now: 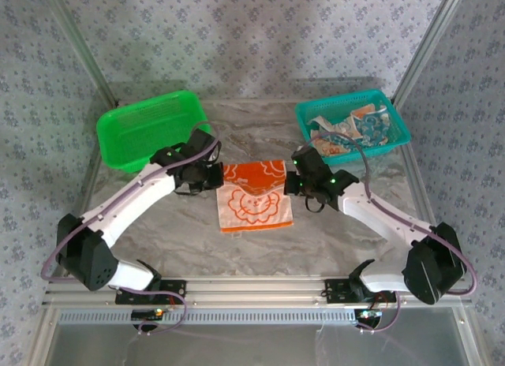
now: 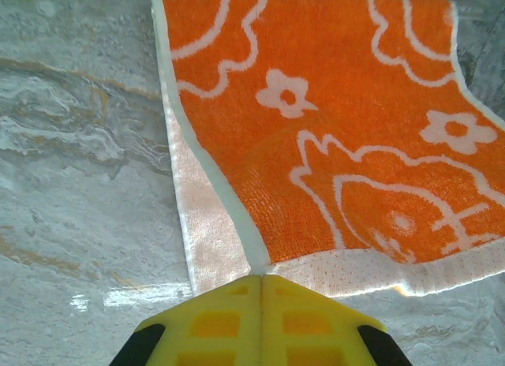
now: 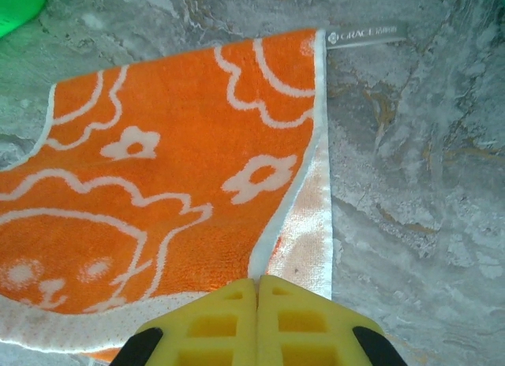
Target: Fold and stack the towels
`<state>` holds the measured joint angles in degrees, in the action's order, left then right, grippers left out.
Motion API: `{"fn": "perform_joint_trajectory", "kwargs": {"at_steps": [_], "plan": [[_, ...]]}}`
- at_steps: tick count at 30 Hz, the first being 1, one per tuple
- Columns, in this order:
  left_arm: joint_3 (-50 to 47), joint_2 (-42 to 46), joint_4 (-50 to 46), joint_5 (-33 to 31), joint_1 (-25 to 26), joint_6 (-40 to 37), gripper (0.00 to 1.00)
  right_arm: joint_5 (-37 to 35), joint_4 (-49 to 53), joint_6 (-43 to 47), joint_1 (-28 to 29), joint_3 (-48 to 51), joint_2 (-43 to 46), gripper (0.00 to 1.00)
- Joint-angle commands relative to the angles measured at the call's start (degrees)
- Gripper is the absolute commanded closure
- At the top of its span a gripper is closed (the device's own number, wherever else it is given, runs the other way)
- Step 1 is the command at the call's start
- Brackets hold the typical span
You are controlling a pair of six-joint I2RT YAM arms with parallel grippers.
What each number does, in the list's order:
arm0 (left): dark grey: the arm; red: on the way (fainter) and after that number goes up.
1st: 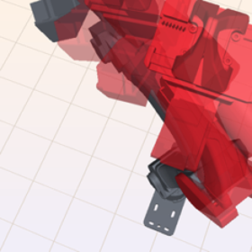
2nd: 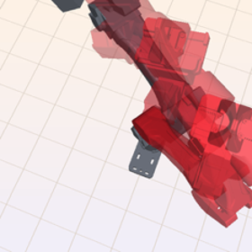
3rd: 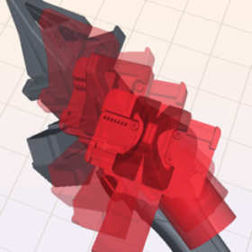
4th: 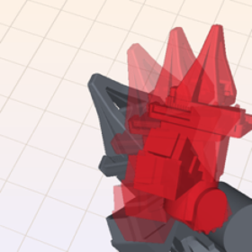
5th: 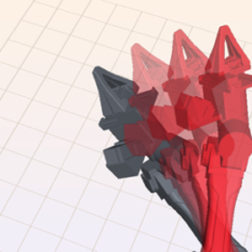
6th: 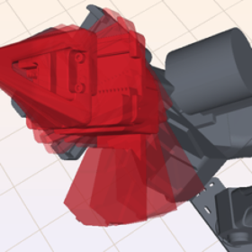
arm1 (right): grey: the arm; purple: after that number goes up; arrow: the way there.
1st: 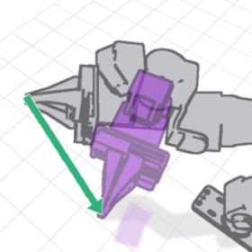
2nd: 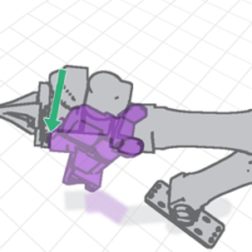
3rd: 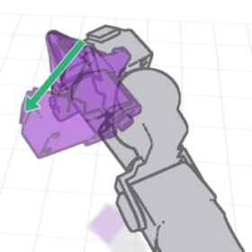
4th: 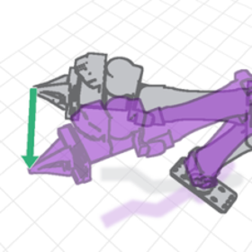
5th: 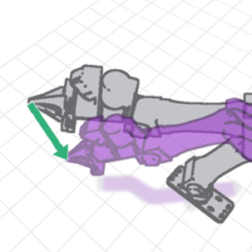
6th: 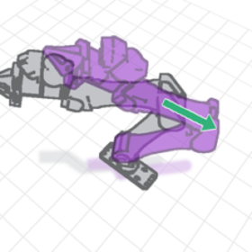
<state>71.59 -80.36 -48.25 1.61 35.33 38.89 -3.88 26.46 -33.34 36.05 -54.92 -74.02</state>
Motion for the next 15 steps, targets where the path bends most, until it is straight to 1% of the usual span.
{"fn": "perform_joint_trajectory", "kwargs": {"at_steps": [1, 15], "plan": [[2.31, 2.21, -4.38, -1.15, -0.16, -1.63, 1.00, -0.90, 3.25, 1.20, -0.28, -1.70, 1.48, 1.00], [-0.62, 5.38, -3.86, 0.14, 0.00, 0.64, 1.00, -2.62, 2.38, -0.18, 0.16, 0.39, 4.01, 1.00]]}}
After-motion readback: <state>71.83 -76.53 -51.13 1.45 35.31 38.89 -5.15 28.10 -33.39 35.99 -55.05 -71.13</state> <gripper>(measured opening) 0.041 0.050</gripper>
